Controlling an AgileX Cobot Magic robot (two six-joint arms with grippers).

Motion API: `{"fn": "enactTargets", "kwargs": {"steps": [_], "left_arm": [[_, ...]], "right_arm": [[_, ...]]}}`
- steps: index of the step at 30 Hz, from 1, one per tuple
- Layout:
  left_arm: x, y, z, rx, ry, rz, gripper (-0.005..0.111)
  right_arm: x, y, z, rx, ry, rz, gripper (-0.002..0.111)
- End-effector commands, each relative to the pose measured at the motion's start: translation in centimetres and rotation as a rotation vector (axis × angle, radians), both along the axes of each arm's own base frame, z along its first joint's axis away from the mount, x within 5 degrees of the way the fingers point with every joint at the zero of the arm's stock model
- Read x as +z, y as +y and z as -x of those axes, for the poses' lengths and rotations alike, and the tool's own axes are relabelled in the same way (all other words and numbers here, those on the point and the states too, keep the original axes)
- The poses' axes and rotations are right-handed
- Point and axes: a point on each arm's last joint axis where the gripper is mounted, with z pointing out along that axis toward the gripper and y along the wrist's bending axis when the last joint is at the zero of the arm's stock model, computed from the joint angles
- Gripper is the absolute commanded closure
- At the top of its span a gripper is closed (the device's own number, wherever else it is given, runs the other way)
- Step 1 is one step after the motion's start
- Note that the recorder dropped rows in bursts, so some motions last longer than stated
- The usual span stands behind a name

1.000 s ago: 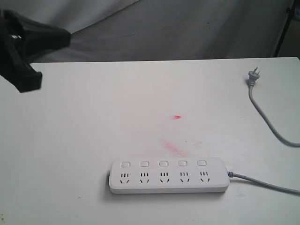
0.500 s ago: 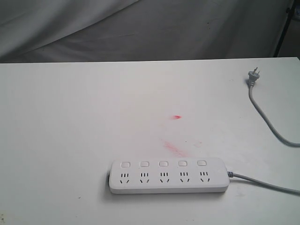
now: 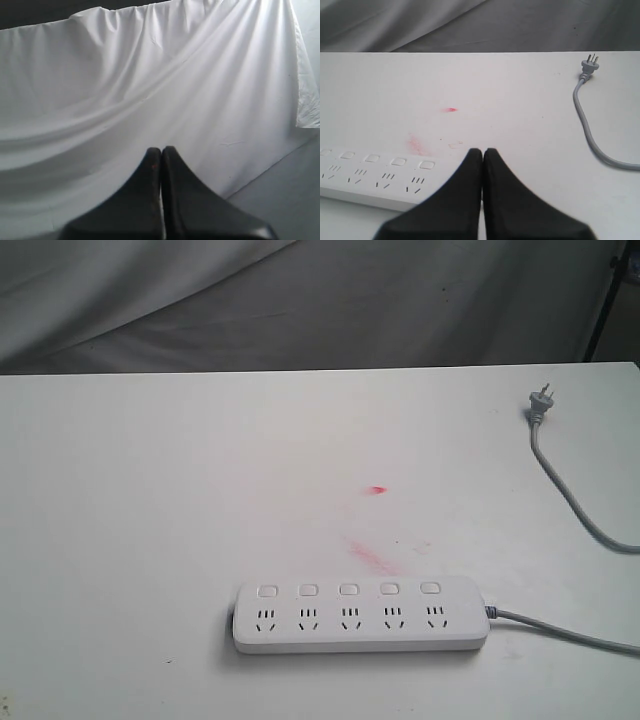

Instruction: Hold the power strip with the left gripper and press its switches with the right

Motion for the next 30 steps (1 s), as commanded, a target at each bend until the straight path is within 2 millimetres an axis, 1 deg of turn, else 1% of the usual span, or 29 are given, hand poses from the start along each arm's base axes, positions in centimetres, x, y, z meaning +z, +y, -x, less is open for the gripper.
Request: {"fn": "enactTargets", "kwargs": {"steps": [1, 3, 10, 14, 18, 21, 30], "left_arm": [[-2.0, 0.1, 1.1, 0.026, -0.009, 0.026, 0.106], [-2.7, -0.1, 1.6, 0.025, -0.015, 0.027, 0.106], [-6.4, -0.4, 3.3, 0.017, -0.019, 0.052, 0.106], [-8.5, -0.5, 3.9, 0.006, -0.021, 0.098, 0.106], [-10.1, -0.6, 4.5, -0.005, -0.031, 0.138, 0.106], [-10.6, -0.7, 4.8, -0.011, -0.041, 0.154, 0.106], [-10.7, -0.7, 5.0, -0.012, -0.049, 0.152, 0.106]], "right_arm": [[-0.1, 0.0, 0.0, 0.005, -0.007, 0.002, 0.108], [-0.1, 0.0, 0.0, 0.005, -0.007, 0.002, 0.108], [-0.1, 0.0, 0.0, 0.005, -0.007, 0.002, 0.108], [-0.1, 0.0, 0.0, 0.005, -0.007, 0.002, 0.108], [-0.1, 0.0, 0.0, 0.005, -0.007, 0.002, 0.108], [-0.1, 0.0, 0.0, 0.005, -0.007, 0.002, 0.108], [-0.1, 0.0, 0.0, 0.005, -0.007, 0.002, 0.108]]}}
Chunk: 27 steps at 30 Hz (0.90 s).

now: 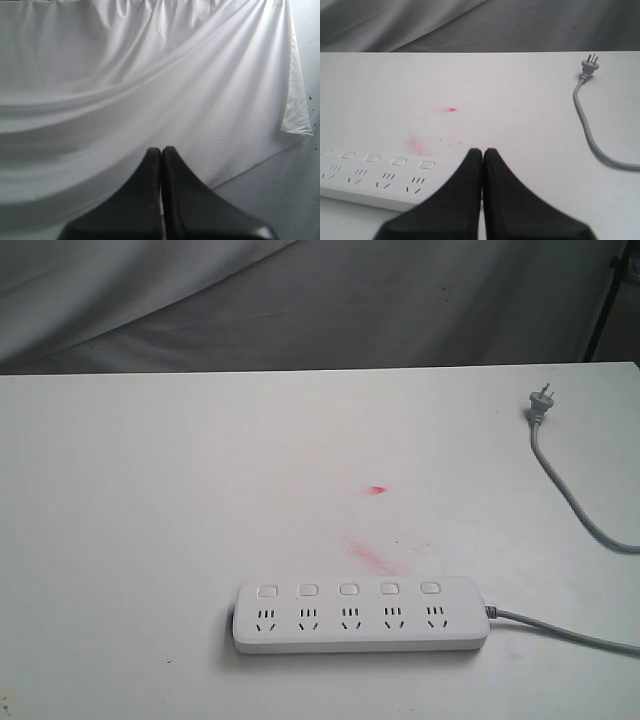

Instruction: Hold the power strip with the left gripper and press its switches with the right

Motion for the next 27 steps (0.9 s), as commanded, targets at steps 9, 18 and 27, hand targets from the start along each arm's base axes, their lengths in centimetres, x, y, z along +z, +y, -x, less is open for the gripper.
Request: {"fn": "enactTargets", "kwargs": {"steps": [9, 18, 27], "left_arm": [[-1.2, 1.2, 0.0, 0.094, 0.081, 0.169, 0.106], [-3.5, 1.4, -0.8, 0.101, 0.144, 0.196, 0.106], [-5.8, 1.5, -1.4, 0.101, 0.240, 0.226, 0.106]], "right_arm": [[-0.1, 0.0, 0.0, 0.005, -0.007, 0.002, 0.108], [-0.1, 0.0, 0.0, 0.005, -0.007, 0.002, 0.108], [-0.1, 0.0, 0.0, 0.005, -0.007, 0.002, 0.108]]}}
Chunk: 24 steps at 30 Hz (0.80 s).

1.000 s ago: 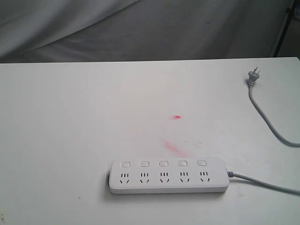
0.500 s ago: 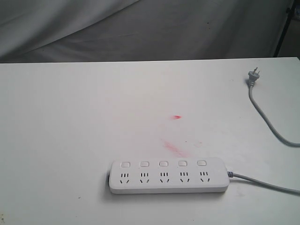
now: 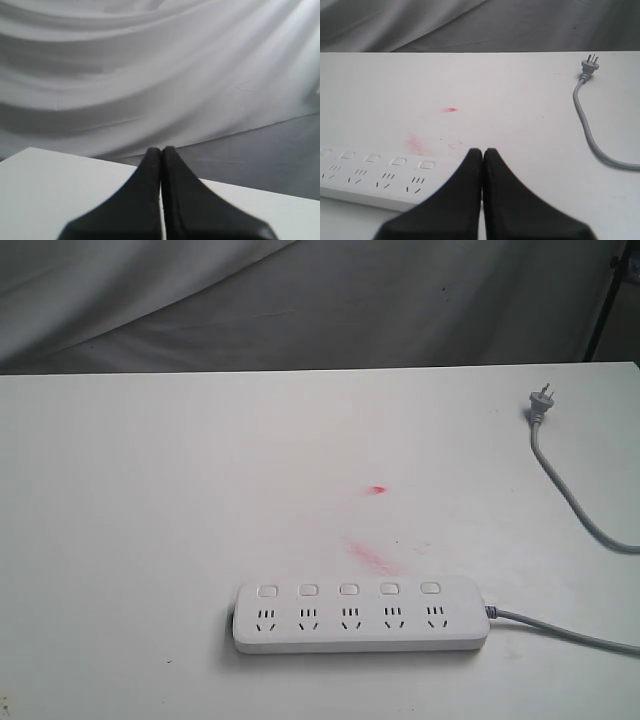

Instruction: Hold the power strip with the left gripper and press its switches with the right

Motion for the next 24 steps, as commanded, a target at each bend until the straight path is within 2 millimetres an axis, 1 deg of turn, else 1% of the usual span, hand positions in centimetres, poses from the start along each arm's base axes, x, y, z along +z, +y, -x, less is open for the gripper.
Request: {"fn": "enactTargets", "kwargs": {"steps": [1, 6, 8, 21, 24], "left_arm": [[-1.2, 0.0, -0.3, -0.002, 0.037, 0.024, 0.106], [-3.4, 0.2, -0.8, -0.002, 0.104, 0.038, 0.106], [-3.9, 0.2, -0.9, -0.002, 0.120, 0.042, 0.106], [-6.8, 0.3, -1.4, 0.000, 0.203, 0.056, 0.106], [-7.2, 0.4, -1.4, 0.010, 0.210, 0.087, 0.106]], "right_arm": [[-0.1, 0.0, 0.0, 0.005, -0.007, 0.002, 0.108], [-0.1, 0.0, 0.0, 0.005, -0.007, 0.002, 0.108], [-0.1, 0.0, 0.0, 0.005, -0.007, 0.002, 0.108], [-0.1, 0.0, 0.0, 0.005, -0.007, 0.002, 0.108], [-0.1, 0.0, 0.0, 0.005, -0.007, 0.002, 0.108]]}}
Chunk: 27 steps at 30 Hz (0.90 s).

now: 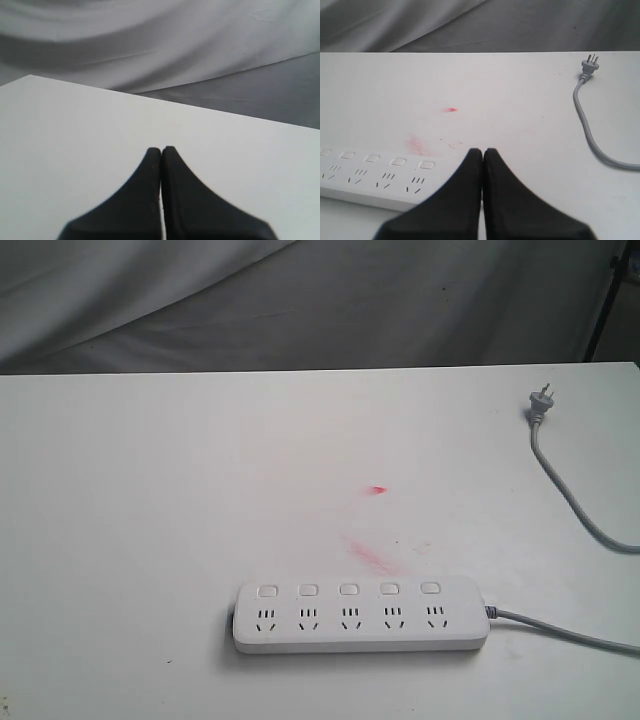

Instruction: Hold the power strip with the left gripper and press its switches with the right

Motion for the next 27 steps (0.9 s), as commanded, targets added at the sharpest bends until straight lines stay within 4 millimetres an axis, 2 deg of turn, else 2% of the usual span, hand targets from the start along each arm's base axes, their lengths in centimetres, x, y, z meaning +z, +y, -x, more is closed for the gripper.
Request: {"fn": "enactTargets", "kwargs": {"steps": [1, 11, 27], "left_arm": [[-0.70, 0.14, -0.04, 0.020, 0.008, 0.040, 0.106], [-0.96, 0.16, 0.00, 0.023, 0.035, 0.045, 0.106], [-1.05, 0.15, 0.02, 0.009, 0.061, -0.041, 0.106]], "right_arm": [[-0.06, 0.02, 0.01, 0.005, -0.007, 0.002, 0.108], [-0.06, 0.02, 0.01, 0.005, -0.007, 0.002, 0.108], [-0.06, 0.02, 0.01, 0.005, -0.007, 0.002, 0.108]]}}
